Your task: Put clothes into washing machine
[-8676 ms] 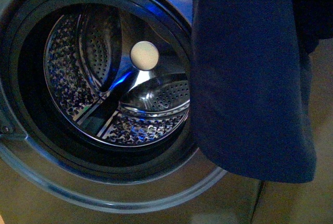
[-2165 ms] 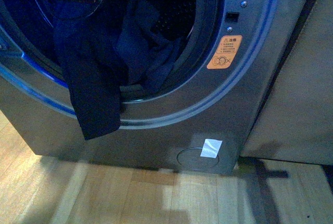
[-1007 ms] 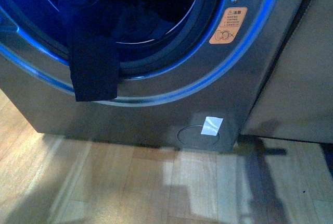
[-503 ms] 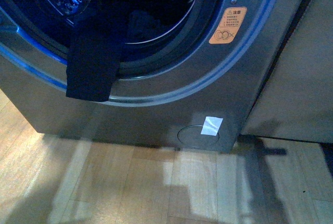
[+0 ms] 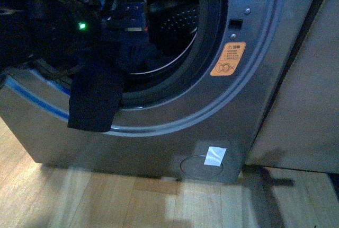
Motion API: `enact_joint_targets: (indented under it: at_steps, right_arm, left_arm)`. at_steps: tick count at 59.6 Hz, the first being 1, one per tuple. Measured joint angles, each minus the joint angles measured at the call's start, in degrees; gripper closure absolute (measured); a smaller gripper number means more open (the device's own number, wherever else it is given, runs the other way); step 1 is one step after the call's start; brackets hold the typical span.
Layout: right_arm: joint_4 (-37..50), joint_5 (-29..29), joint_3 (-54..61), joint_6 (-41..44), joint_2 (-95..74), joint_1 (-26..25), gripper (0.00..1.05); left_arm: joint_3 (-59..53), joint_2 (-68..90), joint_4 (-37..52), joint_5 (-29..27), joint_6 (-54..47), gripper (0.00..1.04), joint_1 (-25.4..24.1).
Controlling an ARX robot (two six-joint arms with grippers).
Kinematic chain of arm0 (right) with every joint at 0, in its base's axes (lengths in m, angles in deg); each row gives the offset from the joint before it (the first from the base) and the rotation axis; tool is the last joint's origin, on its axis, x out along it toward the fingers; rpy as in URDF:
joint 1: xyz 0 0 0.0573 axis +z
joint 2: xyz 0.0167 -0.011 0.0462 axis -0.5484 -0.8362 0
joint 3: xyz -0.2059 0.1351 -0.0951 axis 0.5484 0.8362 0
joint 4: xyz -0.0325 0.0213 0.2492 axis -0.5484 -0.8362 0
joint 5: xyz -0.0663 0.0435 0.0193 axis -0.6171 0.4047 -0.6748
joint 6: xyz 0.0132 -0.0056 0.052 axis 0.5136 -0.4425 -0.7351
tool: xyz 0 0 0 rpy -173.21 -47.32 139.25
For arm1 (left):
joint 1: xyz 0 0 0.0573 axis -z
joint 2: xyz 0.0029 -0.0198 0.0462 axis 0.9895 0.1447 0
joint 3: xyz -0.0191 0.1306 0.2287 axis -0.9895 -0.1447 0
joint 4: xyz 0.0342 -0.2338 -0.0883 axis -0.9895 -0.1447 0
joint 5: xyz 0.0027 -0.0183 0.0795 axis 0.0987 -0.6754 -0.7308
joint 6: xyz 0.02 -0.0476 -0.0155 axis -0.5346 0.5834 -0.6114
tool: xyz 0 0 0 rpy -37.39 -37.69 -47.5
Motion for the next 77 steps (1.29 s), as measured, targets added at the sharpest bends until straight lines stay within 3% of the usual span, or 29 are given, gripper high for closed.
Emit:
enact_joint_targets:
  at_steps: [15, 17, 21, 25, 39, 45, 57, 65, 69, 77]
  right_arm:
    - [0.02, 0.00, 0.00, 0.00, 0.00, 0.00, 1.02]
    - [0.00, 0.00, 0.00, 0.00, 0.00, 0.00, 1.02]
    - [0.00, 0.04, 0.00, 0.00, 0.00, 0.00, 1.02]
    - [0.02, -0.02, 0.00, -0.02, 0.00, 0.00, 1.02]
    - [0.02, 0.00, 0.00, 0.00, 0.00, 0.00, 1.02]
    - [0.00, 0.00, 0.00, -0.02, 0.00, 0.00, 1.02]
    - [0.00, 0.02, 0.00, 0.00, 0.00, 0.00, 1.02]
    - [0.00, 0.00, 0.00, 0.09, 0.00, 0.00, 0.80]
    - [0.00, 0.00, 0.00, 0.09, 0.00, 0.00, 0.68]
    - [0.00, 0.02, 0.00, 0.09, 0.00, 0.00, 0.45]
  left_arm:
    - [-20.76, -19.76, 4.02, 5.03, 0.74, 0.07, 2.82]
    - [-23.06, -21.59, 6.10, 1.55, -0.22, 0.10, 3.50]
    - [-28.37, -25.40, 12.98, -9.29, -2.25, 0.22, 3.65]
    - [-31.80, -28.76, 14.73, -13.07, -3.13, 0.33, 2.43]
    - [-41.33, -38.58, 13.84, -9.14, -4.22, 0.74, -2.58]
    - [-46.97, -42.07, 15.43, -6.69, -4.44, 1.02, -5.55]
    - [-50.58, -52.35, 9.22, -4.00, -4.61, 1.01, -8.26]
    - [-52.28, -59.08, 4.15, -2.62, -4.61, 1.01, -9.70]
    - [-52.92, -62.51, 1.36, 1.51, -4.66, 1.01, -12.66]
    - [-53.77, -68.65, -3.67, 1.99, -4.66, 1.01, -14.62]
